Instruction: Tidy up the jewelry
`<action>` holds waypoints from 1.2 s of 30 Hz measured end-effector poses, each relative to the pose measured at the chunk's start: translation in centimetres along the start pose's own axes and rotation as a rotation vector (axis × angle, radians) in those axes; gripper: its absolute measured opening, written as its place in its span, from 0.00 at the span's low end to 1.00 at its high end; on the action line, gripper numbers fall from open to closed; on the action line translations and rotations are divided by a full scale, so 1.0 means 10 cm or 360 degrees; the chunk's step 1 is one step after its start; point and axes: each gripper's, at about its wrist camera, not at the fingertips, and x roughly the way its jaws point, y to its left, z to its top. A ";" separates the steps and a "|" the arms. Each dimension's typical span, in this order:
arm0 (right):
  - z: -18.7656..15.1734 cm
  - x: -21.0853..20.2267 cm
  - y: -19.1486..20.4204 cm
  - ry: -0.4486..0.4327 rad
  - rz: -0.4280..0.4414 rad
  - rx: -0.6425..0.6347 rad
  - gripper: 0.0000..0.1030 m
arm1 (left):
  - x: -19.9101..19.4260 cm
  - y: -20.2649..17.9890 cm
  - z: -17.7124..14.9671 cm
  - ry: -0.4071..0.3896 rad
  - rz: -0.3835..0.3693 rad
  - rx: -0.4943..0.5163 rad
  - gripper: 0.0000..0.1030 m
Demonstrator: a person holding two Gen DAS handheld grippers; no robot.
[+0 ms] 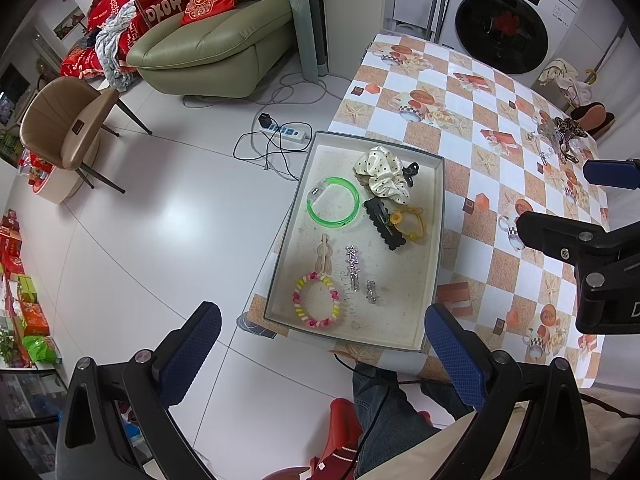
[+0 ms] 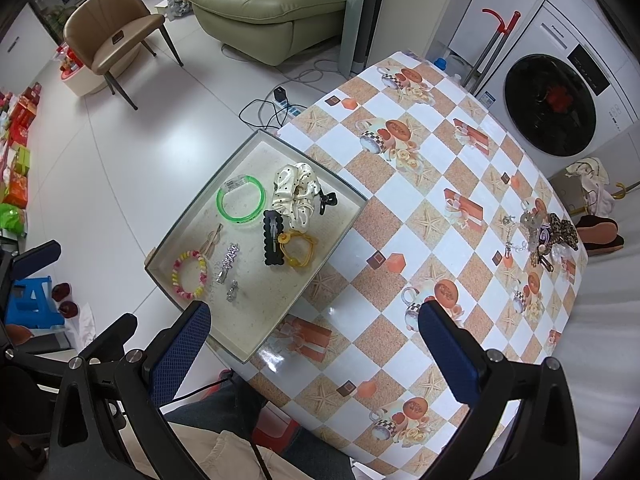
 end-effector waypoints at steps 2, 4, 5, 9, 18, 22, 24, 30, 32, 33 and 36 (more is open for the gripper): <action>0.00 0.00 0.00 -0.0001 0.0001 0.0002 1.00 | 0.00 0.00 0.00 0.0000 -0.0001 0.0001 1.00; 0.00 0.00 0.00 0.0000 0.0000 0.0002 1.00 | 0.00 0.00 0.00 0.0001 0.0000 -0.0001 1.00; -0.01 0.00 0.00 0.0000 0.0001 0.0002 1.00 | 0.00 -0.01 0.00 0.0001 -0.0001 -0.0001 1.00; 0.00 0.00 0.00 0.0002 0.0000 0.0002 1.00 | 0.00 0.00 0.01 0.0002 -0.0001 0.0000 1.00; 0.01 0.00 0.00 0.0003 0.0000 0.0001 1.00 | 0.00 0.00 0.00 0.0003 0.0000 0.0000 1.00; 0.01 0.00 0.00 0.0004 0.0000 0.0001 1.00 | 0.00 -0.01 0.01 0.0005 -0.0001 -0.0001 1.00; 0.01 0.01 0.00 0.0005 0.0000 0.0002 1.00 | 0.01 0.00 0.00 0.0008 0.0001 -0.0002 1.00; 0.02 0.01 0.00 0.0006 0.0001 -0.0002 1.00 | 0.01 0.01 0.01 0.0007 -0.0001 0.0000 1.00; 0.02 0.02 0.00 0.0007 0.0001 -0.0002 1.00 | 0.01 0.00 0.02 0.0006 -0.0002 0.0001 1.00; 0.03 0.01 0.00 0.0007 0.0001 0.0000 1.00 | 0.01 0.01 0.01 0.0007 -0.0001 0.0000 1.00; 0.03 0.02 0.00 0.0009 0.0002 0.0001 1.00 | 0.01 0.02 0.02 0.0006 -0.0006 -0.0003 1.00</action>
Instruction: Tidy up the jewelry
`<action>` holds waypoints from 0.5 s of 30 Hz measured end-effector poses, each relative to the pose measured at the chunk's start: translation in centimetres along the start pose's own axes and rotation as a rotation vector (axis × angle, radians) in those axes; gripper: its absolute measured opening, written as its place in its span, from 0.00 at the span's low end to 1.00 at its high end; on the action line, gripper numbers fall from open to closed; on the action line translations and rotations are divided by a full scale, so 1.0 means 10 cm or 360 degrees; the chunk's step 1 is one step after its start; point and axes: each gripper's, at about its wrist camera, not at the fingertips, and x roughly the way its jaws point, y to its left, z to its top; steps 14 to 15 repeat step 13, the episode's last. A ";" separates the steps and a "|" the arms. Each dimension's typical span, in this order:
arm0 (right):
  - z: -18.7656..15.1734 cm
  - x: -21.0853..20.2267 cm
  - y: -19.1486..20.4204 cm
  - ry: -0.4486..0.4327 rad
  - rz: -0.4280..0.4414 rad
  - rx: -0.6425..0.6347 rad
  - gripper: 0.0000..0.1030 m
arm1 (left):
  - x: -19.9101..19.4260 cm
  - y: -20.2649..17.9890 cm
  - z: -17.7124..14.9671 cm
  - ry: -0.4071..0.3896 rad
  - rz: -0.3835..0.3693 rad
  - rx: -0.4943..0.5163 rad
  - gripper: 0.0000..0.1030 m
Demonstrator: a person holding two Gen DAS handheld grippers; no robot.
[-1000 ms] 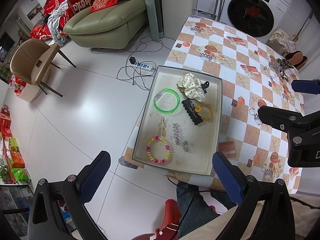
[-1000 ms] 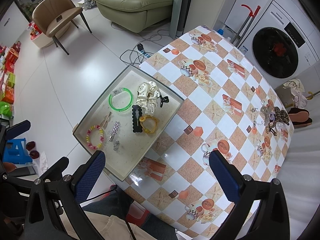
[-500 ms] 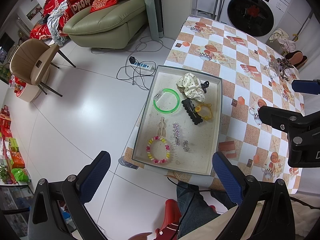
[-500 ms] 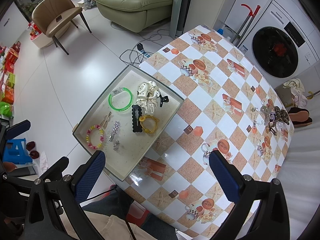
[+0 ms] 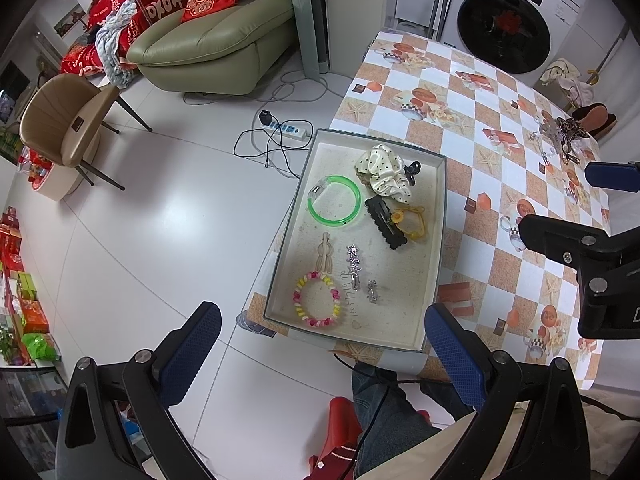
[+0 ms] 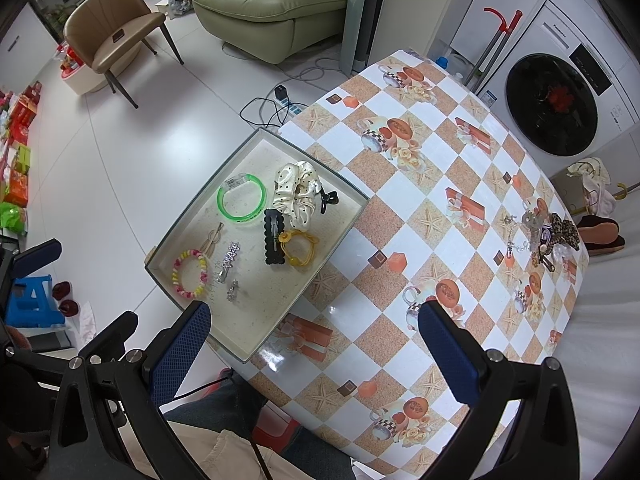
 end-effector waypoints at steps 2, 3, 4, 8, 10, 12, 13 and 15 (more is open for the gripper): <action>-0.01 0.00 0.00 0.0000 0.0000 -0.0001 1.00 | 0.01 0.01 -0.01 -0.0005 0.0000 -0.0005 1.00; -0.01 0.01 0.00 0.0001 0.0000 0.0000 1.00 | 0.00 0.02 -0.02 -0.0007 -0.0002 -0.0010 1.00; -0.02 0.01 0.00 0.0001 0.0000 0.0000 1.00 | 0.02 0.02 -0.03 -0.0010 -0.0003 -0.0014 1.00; -0.01 0.00 0.00 0.0001 0.0000 0.0001 1.00 | 0.04 0.01 -0.06 -0.0012 -0.0006 -0.0010 1.00; -0.01 0.00 0.00 0.0000 0.0000 -0.0001 1.00 | 0.04 0.00 -0.05 -0.0010 -0.0006 -0.0007 1.00; 0.00 0.00 0.00 0.0002 0.0000 -0.0002 1.00 | 0.04 0.00 -0.07 -0.0008 -0.0006 -0.0008 1.00; -0.01 0.01 0.00 0.0002 0.0001 -0.0002 1.00 | 0.04 0.00 -0.05 -0.0008 -0.0007 -0.0009 1.00; -0.01 0.01 0.00 0.0002 0.0001 -0.0002 1.00 | 0.04 0.00 -0.05 -0.0008 -0.0007 -0.0009 1.00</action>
